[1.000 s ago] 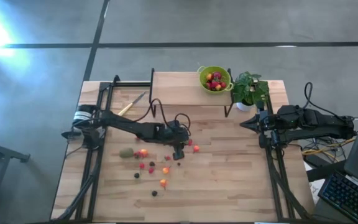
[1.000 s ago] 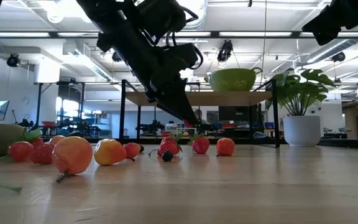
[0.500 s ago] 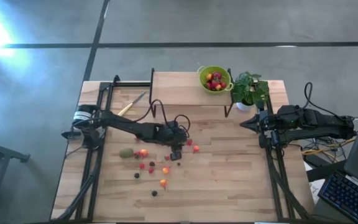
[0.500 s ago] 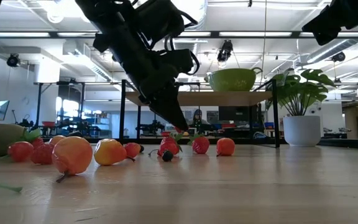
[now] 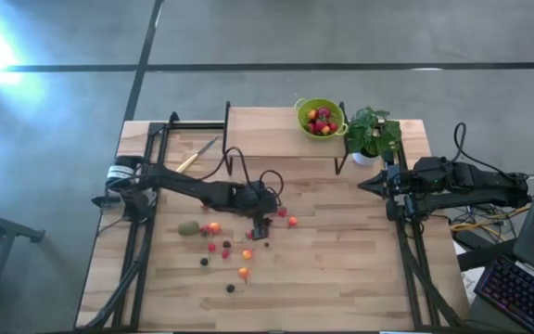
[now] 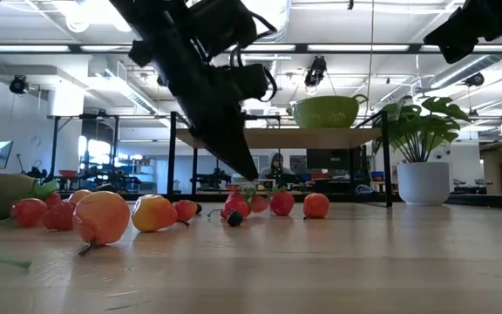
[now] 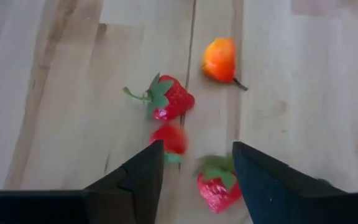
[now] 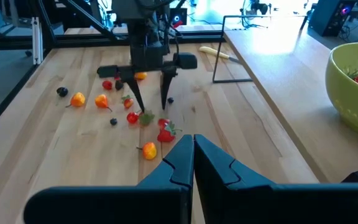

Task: Build produce basket
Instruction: Put the strawberry into the green basket

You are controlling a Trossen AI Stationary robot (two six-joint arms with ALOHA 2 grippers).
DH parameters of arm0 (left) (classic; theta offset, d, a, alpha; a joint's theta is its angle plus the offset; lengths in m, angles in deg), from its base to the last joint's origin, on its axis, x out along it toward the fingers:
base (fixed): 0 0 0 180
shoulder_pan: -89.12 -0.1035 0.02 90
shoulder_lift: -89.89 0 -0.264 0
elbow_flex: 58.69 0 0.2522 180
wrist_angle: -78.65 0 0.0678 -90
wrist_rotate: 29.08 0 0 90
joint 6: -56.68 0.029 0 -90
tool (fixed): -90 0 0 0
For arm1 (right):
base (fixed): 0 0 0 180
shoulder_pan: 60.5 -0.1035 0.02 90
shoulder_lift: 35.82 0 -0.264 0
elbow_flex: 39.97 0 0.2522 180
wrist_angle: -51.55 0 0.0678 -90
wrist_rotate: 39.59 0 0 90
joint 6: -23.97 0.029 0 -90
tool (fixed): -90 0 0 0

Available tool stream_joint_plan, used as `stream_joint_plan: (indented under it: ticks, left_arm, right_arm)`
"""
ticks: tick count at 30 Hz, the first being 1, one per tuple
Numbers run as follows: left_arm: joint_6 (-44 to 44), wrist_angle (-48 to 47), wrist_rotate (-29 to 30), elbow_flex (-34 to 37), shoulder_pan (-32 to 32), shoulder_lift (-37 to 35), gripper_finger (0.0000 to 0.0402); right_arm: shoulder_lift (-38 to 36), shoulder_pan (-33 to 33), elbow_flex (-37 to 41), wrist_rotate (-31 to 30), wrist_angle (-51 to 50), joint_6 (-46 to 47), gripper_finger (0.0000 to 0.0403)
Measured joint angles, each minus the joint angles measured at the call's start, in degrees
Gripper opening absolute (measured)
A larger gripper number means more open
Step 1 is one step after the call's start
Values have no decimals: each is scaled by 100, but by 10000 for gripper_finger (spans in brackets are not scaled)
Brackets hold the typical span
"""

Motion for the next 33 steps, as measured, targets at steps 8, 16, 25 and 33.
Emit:
stream_joint_plan:
  ticks: [8,16,25,33]
  left_arm:
    - [-401,-1867,-34,-762,30,-328,193]
    - [-1038,-3518,-34,-1170,260,-589,190]
    - [-1898,-4696,-25,-1103,745,-735,190]
    - [-2612,-5207,41,-1098,1527,-784,190]
  right_arm:
    - [-2,-2,0,0,-2,0,8]
    - [0,-1,0,-2,0,0,8]
    - [0,-2,0,-1,0,0,8]
    - [0,-2,0,0,0,0,8]
